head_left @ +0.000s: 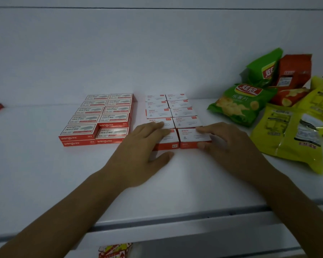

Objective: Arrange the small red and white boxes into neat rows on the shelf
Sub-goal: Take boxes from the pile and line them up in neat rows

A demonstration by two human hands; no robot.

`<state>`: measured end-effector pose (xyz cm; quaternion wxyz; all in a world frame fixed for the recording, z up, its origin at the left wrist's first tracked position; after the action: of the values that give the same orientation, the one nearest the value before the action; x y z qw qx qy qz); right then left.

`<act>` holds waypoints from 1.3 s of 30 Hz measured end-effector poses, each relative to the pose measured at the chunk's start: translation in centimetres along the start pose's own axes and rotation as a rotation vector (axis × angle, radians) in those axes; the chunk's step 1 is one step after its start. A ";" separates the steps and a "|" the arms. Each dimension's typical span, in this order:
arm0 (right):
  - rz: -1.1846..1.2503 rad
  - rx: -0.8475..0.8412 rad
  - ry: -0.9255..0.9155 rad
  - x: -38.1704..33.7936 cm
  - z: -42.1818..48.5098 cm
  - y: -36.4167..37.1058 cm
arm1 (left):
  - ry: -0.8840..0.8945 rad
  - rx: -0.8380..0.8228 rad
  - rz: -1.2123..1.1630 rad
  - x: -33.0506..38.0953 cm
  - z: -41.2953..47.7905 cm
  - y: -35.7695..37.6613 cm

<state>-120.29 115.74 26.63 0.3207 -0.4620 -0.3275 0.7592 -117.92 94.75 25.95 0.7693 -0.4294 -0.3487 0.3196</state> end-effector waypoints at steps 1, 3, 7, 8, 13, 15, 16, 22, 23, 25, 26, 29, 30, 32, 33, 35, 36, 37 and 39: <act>0.001 -0.002 -0.005 0.1 0.0 0.1 | -0.002 -0.003 -0.007 0.0 0.0 0.0; -0.006 0.020 -0.010 0.1 0.1 0.0 | -0.012 -0.003 -0.017 -0.1 0.0 0.2; -0.030 0.055 0.050 0.2 0.2 0.0 | 0.020 0.045 -0.047 -0.5 0.1 0.5; -0.033 0.052 0.058 0.1 0.3 0.2 | 0.031 0.047 -0.039 -0.6 0.2 0.6; -0.039 -0.032 -0.003 -0.1 0.3 1.0 | 0.031 0.022 -0.019 -1.0 0.5 1.1; -0.035 -0.037 -0.005 -0.2 0.3 0.9 | 0.019 0.013 -0.018 -1.0 0.5 1.1; -0.036 -0.041 0.002 -0.2 0.3 0.9 | 0.017 0.011 -0.018 -1.0 0.4 1.2; -0.191 -0.131 0.049 -0.8 0.3 0.6 | 0.012 0.001 0.015 0.0 0.3 0.7; -0.228 -0.155 0.067 -1.0 0.2 0.5 | 0.010 0.008 0.022 0.3 0.2 0.4; -0.221 -0.142 0.078 -1.7 -0.1 0.0 | 0.032 0.074 0.048 0.6 0.0 -0.2; -0.187 -0.102 0.060 -2.4 -0.4 -0.3 | 0.056 0.110 0.068 0.8 -0.2 -0.5; -0.128 -0.002 -0.041 -5.1 -1.0 -0.7 | 0.116 0.134 0.118 1.3 -0.5 -1.4; -0.129 0.010 -0.071 -6.2 -1.1 -0.6 | 0.132 0.135 0.129 1.4 -0.6 -1.9; -0.111 0.029 -0.110 -8.2 -1.0 -0.2 | 0.157 0.153 0.139 1.2 -1.1 -3.5; -0.092 0.035 -0.122 -9.3 -0.8 0.3 | 0.164 0.166 0.152 0.7 -1.6 -4.5; -0.067 0.026 -0.126 -11.2 -0.4 1.4 | 0.161 0.183 0.183 -0.6 -2.8 -6.6; -0.064 0.015 -0.132 -12.4 -0.1 2.2 | 0.140 0.185 0.194 -1.8 -3.7 -7.8; -0.063 0.004 -0.143 -13.7 0.2 3.1 | 0.115 0.185 0.198 -3.1 -4.8 -8.9; -0.056 -0.015 -0.177 -16.6 0.9 5.0 | 0.068 0.177 0.223 -6.2 -7.1 -11.0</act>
<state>-115.93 99.57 31.17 0.3081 -0.3864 -0.3727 0.7854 -113.46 82.08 31.31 0.7752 -0.4064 -0.2431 0.4181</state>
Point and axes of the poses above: each hand's wrist, its own z-axis towards the middle knuckle, its own y-axis out of the palm, x = y × z, the point moved 4 cm from there along z, towards the middle knuckle, and after that the axes turned 4 degrees about y, right-handed, at the moved point
